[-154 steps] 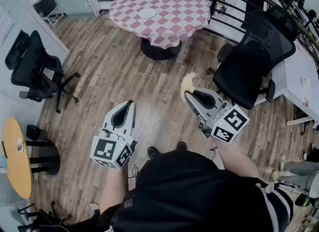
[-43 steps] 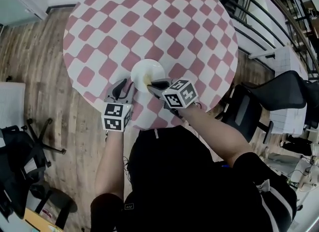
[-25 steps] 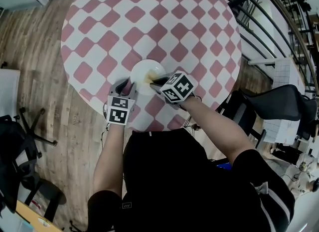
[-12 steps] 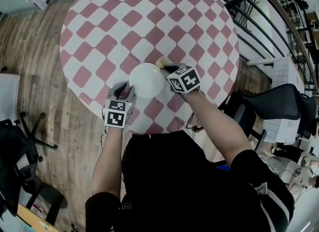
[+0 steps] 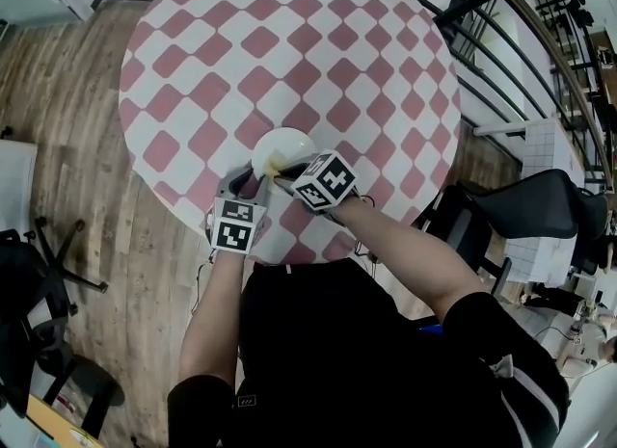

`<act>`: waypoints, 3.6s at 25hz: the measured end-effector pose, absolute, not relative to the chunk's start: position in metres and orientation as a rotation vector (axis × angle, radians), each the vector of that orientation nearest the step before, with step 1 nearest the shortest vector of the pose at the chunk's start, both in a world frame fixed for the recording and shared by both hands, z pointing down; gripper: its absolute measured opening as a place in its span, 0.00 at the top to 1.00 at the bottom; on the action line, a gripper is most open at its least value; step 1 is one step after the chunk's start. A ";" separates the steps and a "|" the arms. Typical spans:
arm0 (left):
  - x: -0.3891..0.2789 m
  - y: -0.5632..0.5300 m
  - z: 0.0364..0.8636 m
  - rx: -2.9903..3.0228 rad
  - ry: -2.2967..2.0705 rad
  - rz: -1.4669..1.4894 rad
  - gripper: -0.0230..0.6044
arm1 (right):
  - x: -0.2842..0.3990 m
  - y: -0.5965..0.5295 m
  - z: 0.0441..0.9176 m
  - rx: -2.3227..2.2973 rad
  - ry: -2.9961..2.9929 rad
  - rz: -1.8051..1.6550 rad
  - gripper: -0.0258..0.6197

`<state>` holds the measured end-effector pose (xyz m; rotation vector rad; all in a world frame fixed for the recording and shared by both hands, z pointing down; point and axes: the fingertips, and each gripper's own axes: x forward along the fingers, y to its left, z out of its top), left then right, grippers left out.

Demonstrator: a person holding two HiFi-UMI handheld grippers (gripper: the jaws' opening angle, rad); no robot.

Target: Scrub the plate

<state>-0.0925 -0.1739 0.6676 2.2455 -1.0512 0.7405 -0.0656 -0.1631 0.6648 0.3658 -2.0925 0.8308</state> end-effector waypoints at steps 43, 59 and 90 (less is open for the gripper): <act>-0.098 -0.182 0.669 2.191 -1.092 0.731 0.78 | -0.011 -0.254 0.660 0.682 -2.109 0.686 0.90; -0.097 -0.181 0.670 2.181 -1.078 0.736 0.78 | -0.054 -0.169 0.667 0.405 -2.115 0.824 0.90; -0.100 -0.183 0.670 2.167 -1.093 0.738 0.78 | -0.024 -0.183 0.666 0.408 -2.105 0.743 0.90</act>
